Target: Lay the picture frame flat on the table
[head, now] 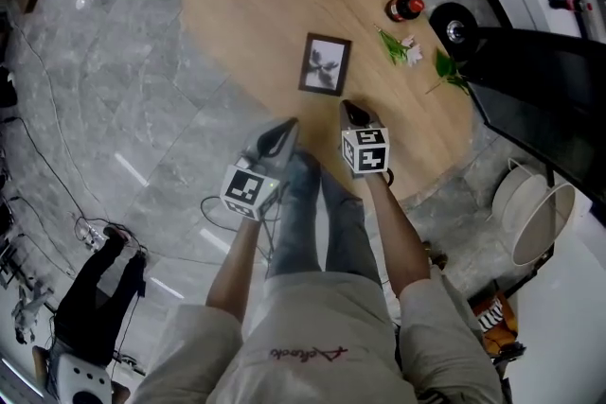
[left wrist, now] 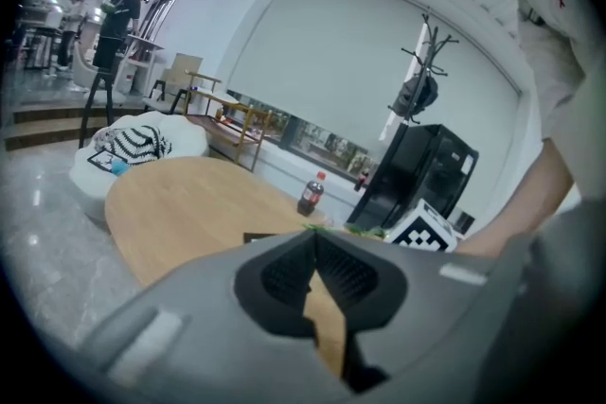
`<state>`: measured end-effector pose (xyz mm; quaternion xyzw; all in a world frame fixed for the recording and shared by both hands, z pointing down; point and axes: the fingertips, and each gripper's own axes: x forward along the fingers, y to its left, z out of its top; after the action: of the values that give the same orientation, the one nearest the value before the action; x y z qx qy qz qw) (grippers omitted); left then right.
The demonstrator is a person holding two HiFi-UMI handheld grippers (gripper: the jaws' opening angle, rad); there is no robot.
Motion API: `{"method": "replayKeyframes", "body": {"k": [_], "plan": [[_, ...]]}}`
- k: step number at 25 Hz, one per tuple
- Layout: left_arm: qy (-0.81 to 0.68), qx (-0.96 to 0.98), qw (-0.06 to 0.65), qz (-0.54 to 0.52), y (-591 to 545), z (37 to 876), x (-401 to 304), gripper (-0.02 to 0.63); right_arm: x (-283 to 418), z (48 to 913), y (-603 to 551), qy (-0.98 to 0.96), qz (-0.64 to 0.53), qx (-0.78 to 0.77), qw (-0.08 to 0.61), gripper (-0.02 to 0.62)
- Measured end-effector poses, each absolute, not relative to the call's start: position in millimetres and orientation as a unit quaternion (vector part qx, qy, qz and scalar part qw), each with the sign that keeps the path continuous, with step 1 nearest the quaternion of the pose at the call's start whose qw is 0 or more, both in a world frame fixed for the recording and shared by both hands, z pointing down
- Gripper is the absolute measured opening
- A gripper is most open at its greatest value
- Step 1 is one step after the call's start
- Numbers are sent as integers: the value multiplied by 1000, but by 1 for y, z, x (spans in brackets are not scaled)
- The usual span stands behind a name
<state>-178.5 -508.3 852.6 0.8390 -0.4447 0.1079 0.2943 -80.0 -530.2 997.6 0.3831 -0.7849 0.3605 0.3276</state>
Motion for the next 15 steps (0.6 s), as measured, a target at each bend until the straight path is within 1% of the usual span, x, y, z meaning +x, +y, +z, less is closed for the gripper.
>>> {"method": "replayKeyframes", "body": {"k": [15], "plan": [[-438,855,255,114,-521,776,-162,0,-68,865,-535,-824,323,392,253,3]]}}
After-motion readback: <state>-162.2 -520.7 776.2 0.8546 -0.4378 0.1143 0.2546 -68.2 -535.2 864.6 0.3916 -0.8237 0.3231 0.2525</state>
